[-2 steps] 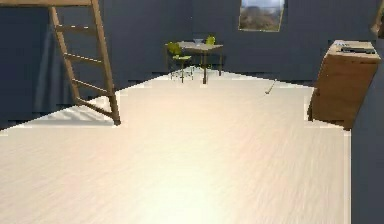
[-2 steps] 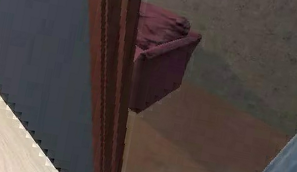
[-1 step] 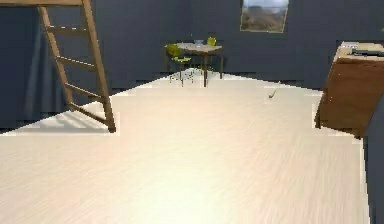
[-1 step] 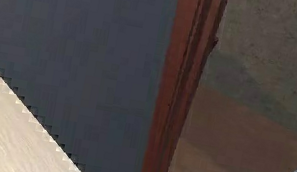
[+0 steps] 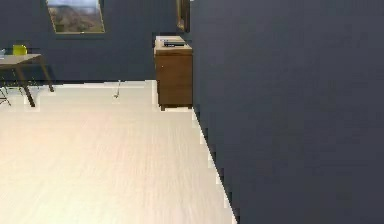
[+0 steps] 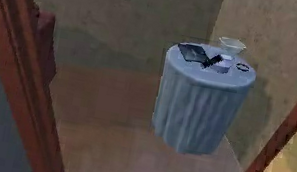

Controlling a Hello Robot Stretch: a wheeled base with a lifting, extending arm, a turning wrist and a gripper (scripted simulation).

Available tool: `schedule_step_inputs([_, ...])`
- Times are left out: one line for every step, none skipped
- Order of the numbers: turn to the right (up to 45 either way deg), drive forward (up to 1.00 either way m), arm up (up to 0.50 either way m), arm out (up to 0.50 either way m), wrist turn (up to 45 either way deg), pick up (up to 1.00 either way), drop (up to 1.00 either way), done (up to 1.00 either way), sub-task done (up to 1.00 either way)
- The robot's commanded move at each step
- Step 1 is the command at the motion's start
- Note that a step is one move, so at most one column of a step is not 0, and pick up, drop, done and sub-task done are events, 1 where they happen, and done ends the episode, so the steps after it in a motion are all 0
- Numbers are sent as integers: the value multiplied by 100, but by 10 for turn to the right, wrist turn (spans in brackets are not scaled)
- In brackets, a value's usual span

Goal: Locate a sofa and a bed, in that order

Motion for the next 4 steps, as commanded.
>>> schedule_step_inputs([450,0,0,0,0,0,0,0,0])
schedule_step_inputs([330,0,0,0,0,0,0,0,0])
schedule_step_inputs([0,30,0,0,0,0,0,0,0])
schedule_step_inputs([-90,0,0,0,0,0,0,0,0])
